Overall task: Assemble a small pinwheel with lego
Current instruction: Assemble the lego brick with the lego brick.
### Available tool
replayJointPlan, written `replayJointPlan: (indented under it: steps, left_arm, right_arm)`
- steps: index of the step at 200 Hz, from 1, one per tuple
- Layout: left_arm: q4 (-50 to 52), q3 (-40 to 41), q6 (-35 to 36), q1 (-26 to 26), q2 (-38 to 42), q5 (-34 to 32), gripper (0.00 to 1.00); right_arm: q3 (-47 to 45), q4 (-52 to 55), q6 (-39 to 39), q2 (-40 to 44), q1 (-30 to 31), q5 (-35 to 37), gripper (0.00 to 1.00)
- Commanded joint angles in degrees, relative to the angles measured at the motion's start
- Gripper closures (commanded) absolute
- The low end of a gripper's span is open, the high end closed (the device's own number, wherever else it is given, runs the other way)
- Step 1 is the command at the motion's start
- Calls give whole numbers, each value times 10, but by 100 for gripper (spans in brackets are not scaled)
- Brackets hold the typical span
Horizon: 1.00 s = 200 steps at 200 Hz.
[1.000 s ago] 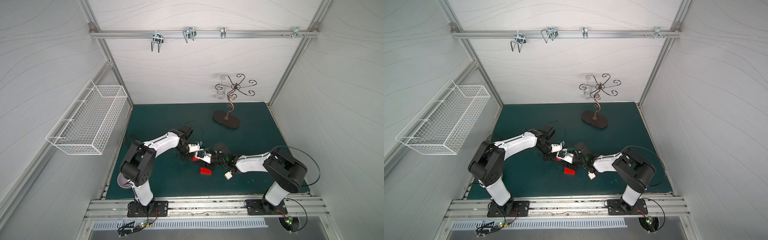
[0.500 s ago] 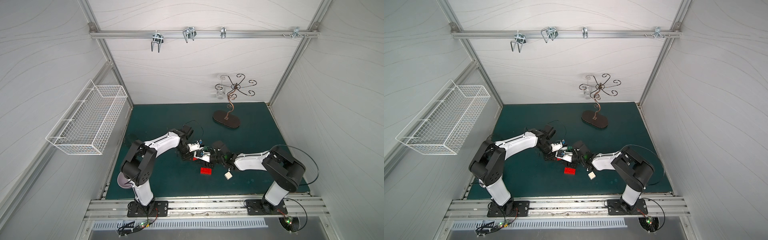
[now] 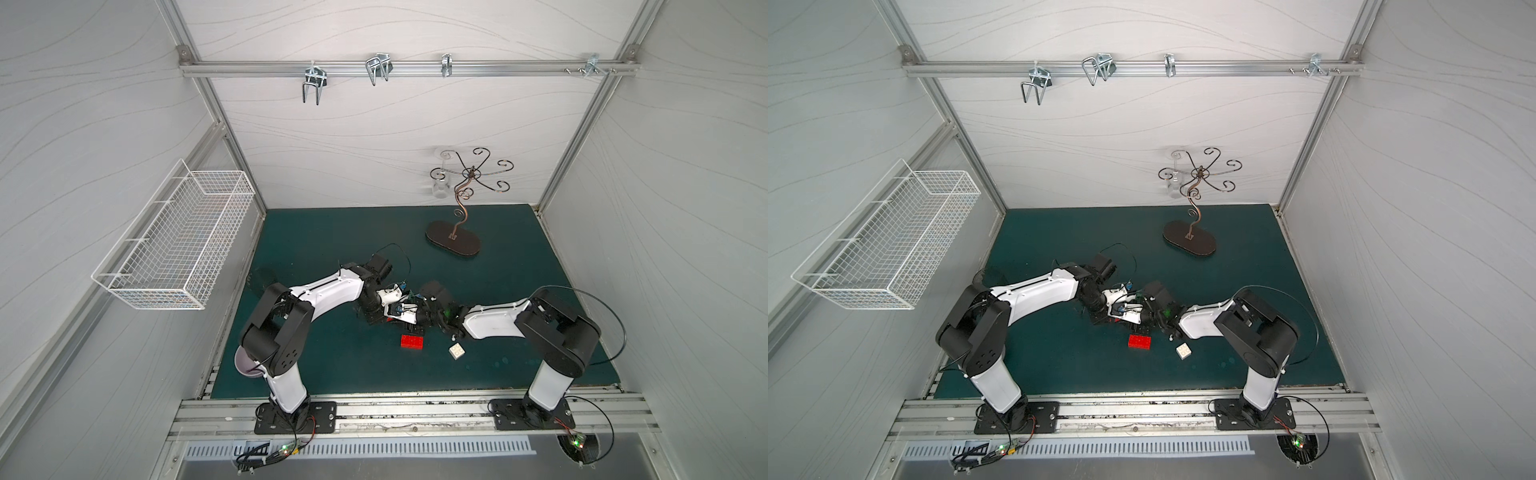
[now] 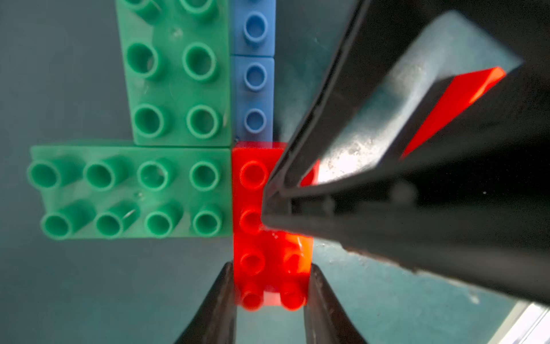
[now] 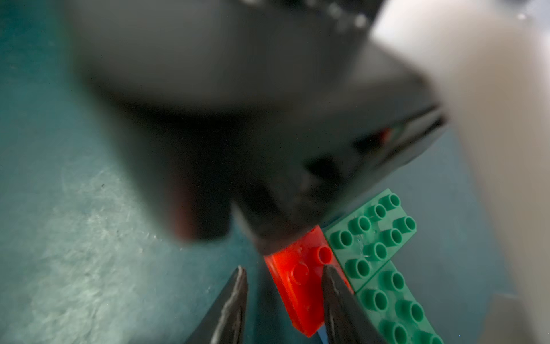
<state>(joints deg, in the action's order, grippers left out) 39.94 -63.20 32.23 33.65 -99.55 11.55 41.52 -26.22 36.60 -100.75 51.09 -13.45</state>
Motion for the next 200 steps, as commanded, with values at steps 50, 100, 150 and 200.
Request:
replayJointPlan:
  steps: [50, 100, 150, 200]
  left_arm:
    - [-27, 2, -20, 21, -1, 68, 84]
    - [-26, -31, -48, 7, 24, 57, 0]
    - [-32, -43, -123, -82, 79, 157, 0]
    - [-128, 10, -333, -99, 175, 156, 0]
  right_arm:
    - [-1, 140, -18, -30, -5, 37, 57]
    - [58, 159, -63, 18, -26, -9, 44]
    - [62, 155, -101, 57, -59, -49, 42]
    - [42, 256, -177, 175, -69, -32, 39]
